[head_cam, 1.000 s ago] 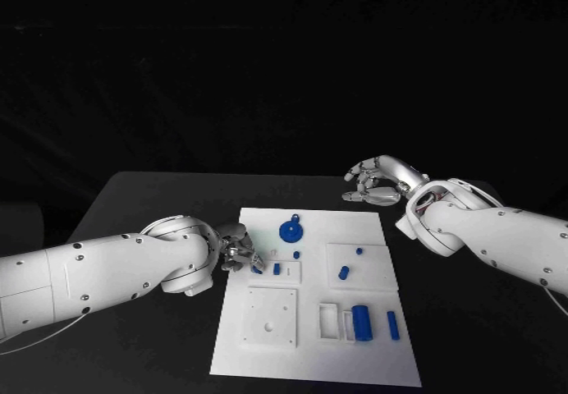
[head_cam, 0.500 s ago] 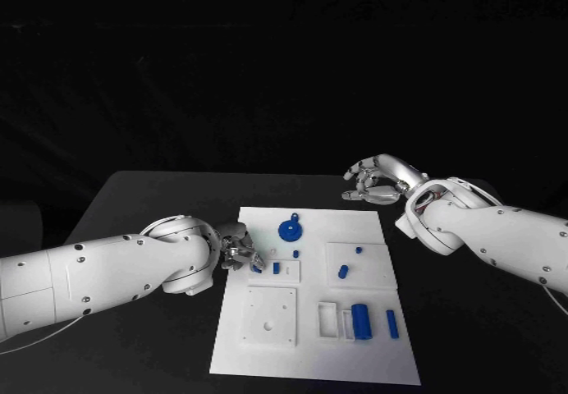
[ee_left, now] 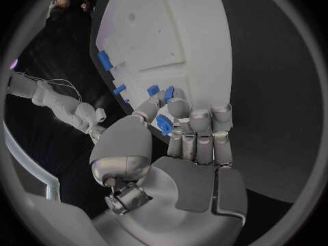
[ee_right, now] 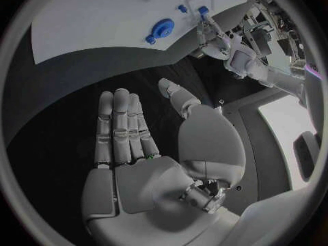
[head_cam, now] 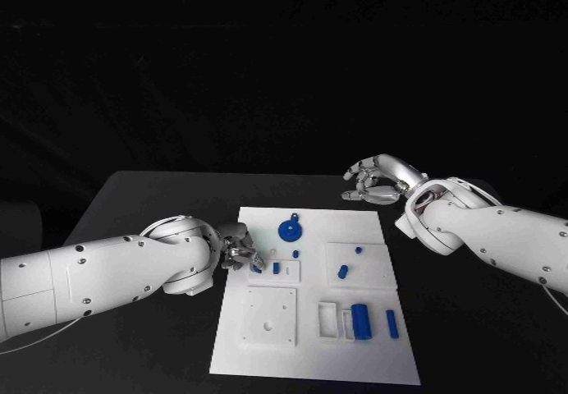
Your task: Assemble the parts on the task board
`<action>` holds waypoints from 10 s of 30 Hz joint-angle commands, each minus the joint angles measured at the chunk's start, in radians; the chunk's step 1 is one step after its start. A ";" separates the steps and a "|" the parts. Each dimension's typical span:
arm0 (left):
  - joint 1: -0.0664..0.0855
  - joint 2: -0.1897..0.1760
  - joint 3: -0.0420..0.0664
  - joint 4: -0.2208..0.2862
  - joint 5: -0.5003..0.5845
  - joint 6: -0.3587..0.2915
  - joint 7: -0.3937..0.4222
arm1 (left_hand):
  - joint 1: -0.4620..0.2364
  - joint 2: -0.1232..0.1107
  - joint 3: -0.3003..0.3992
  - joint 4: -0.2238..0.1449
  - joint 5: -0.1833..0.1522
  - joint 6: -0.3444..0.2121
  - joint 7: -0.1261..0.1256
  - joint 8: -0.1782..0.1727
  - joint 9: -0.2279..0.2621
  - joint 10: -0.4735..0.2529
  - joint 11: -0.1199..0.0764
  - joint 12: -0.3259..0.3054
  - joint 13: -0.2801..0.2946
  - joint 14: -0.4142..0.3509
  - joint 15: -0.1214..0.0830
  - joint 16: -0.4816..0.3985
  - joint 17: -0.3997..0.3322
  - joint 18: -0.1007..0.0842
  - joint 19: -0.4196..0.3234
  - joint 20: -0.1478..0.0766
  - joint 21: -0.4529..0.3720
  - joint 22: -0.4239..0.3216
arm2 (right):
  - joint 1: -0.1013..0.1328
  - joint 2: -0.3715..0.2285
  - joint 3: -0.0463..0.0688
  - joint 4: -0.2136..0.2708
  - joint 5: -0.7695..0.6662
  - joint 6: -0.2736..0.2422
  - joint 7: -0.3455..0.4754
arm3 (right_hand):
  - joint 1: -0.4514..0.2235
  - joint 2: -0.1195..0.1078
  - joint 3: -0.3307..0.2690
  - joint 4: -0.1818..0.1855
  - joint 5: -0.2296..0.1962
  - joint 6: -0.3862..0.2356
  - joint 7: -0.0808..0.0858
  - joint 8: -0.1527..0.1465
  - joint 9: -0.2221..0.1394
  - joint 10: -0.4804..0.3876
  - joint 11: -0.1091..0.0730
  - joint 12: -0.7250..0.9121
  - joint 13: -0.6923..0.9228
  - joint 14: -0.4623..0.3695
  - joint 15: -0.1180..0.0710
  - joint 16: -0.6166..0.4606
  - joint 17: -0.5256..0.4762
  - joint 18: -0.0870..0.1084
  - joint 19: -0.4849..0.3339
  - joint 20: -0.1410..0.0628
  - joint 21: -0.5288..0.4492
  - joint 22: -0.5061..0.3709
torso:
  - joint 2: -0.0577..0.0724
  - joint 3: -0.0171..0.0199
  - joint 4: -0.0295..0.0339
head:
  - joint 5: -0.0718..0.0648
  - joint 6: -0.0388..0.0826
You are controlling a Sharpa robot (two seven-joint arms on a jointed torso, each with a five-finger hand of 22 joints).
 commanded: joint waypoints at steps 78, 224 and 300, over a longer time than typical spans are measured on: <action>-0.014 0.035 -0.001 -0.034 -0.042 0.064 -0.007 | -0.013 -0.105 -0.003 0.111 -0.265 0.028 -0.045 0.123 -0.009 0.019 -0.035 0.016 0.006 0.027 -0.060 0.015 0.001 0.024 -0.002 -0.121 0.005 0.008 | -0.001 -0.003 0.000 0.003 0.002 0.004 0.008 | -0.001 -0.003 -0.005 0.016 0.020 -0.002 0.006 0.007 0.002 -0.009 0.001 0.012 -0.016 0.003 0.008 -0.008 0.001 0.016 0.000 0.009 -0.006 0.007 | 0.000 0.0003 -0.0002 | -0.008 -0.002; -0.012 0.057 0.000 -0.088 -0.066 0.174 -0.031 | 0.008 -0.156 -0.015 0.193 -0.271 0.010 -0.042 0.141 -0.012 0.018 -0.031 0.011 0.008 0.015 -0.055 0.019 -0.001 0.026 -0.015 -0.118 0.009 0.010 | -0.002 -0.002 0.000 0.008 0.003 0.004 0.007 | -0.004 -0.003 -0.010 0.024 0.028 -0.004 0.007 0.008 0.002 -0.012 0.001 0.023 -0.031 0.005 0.009 -0.012 0.003 0.020 0.000 0.015 -0.010 0.012 | 0.000 0.0000 -0.0003 | -0.011 -0.007; -0.011 0.071 0.001 -0.094 -0.082 0.174 -0.040 | -0.019 -0.158 -0.064 0.315 -0.269 0.015 -0.048 0.150 -0.009 0.017 -0.037 0.021 0.018 0.017 -0.059 0.031 0.003 0.035 -0.021 -0.119 0.017 0.011 | -0.002 -0.002 0.000 0.008 0.004 0.004 0.007 | -0.009 -0.003 -0.014 0.030 0.045 -0.006 0.007 0.010 0.002 -0.014 0.001 0.032 -0.043 0.007 0.009 -0.015 0.005 0.024 0.000 0.019 -0.013 0.017 | 0.000 -0.0003 0.0000 | -0.012 -0.004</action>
